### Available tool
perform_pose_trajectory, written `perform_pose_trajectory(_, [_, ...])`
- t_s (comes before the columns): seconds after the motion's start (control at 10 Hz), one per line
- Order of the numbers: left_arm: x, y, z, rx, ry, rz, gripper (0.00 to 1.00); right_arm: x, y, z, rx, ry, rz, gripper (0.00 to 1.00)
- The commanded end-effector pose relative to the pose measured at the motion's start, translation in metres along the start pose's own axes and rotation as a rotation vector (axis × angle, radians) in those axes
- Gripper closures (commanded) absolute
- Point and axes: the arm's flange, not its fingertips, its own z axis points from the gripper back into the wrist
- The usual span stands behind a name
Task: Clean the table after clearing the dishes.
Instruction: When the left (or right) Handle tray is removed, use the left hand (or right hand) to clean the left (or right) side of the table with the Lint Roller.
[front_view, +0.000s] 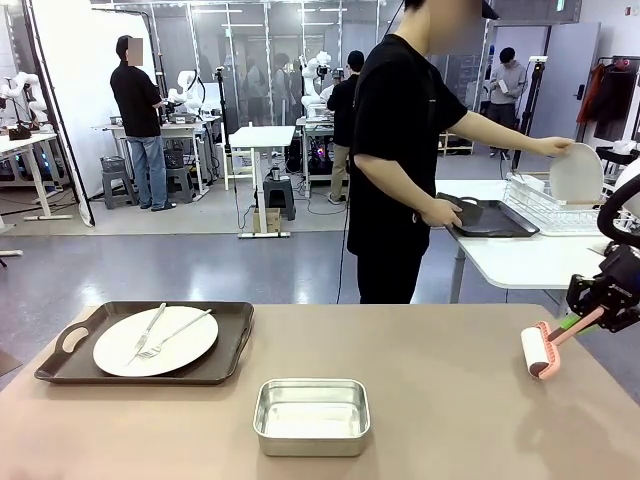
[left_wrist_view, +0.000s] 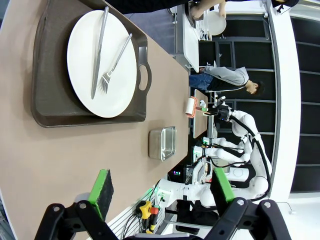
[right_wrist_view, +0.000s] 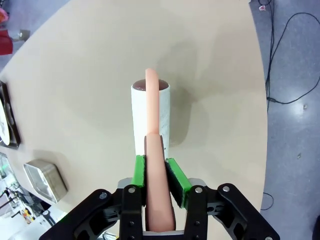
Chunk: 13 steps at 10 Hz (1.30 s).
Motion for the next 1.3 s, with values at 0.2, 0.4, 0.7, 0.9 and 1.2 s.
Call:
perform_pose_trajectory(0.2, [0.000,0.000,0.001,-0.009,-0.016,-0.002,0.00,-0.028,0.046,0.031,-0.127,-0.014,0.036,0.77])
perform_pose_trajectory(0.4, [0.000,0.000,0.001,-0.009,-0.016,-0.002,0.00,-0.030,0.062,0.038,-0.182,0.010,0.055,0.77])
perform_pose_trajectory(0.7, [0.000,0.000,0.001,-0.009,-0.016,-0.002,0.00,-0.037,0.077,0.033,-0.221,0.013,0.076,0.77])
perform_pose_trajectory(0.9, [0.000,0.000,0.001,-0.009,-0.016,-0.002,0.00,-0.041,0.084,0.020,-0.225,0.040,0.061,0.77])
perform_pose_trajectory(1.2, [0.000,0.000,0.001,-0.009,-0.016,-0.002,0.00,-0.031,0.073,0.029,-0.196,0.016,0.098,0.77])
